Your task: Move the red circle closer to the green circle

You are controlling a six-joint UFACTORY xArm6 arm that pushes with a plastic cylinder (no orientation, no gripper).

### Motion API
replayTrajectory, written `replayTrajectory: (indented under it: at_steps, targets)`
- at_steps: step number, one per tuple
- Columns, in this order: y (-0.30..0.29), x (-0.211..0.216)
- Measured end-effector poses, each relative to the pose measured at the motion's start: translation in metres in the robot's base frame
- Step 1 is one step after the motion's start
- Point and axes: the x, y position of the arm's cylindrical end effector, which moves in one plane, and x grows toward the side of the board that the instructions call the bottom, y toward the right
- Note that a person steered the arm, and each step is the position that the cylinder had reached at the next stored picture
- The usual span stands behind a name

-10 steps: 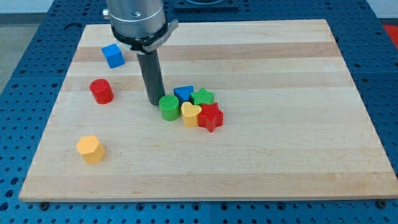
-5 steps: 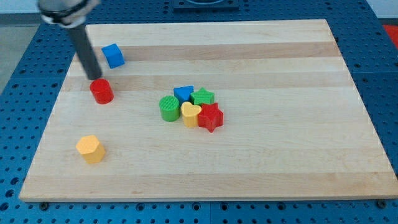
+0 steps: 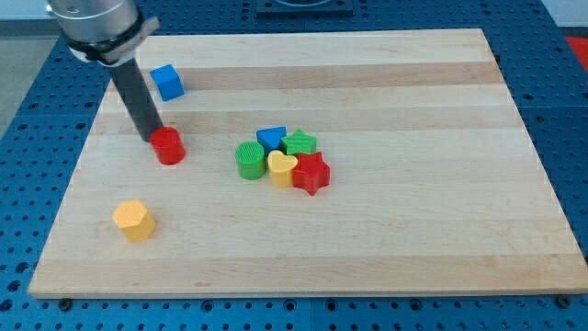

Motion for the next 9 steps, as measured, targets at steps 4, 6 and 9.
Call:
replayTrajectory:
  at_steps: [4,6,9]
  targets:
    - [0.044,0.054]
    - [0.015,0.086]
    - [0.073,0.090]
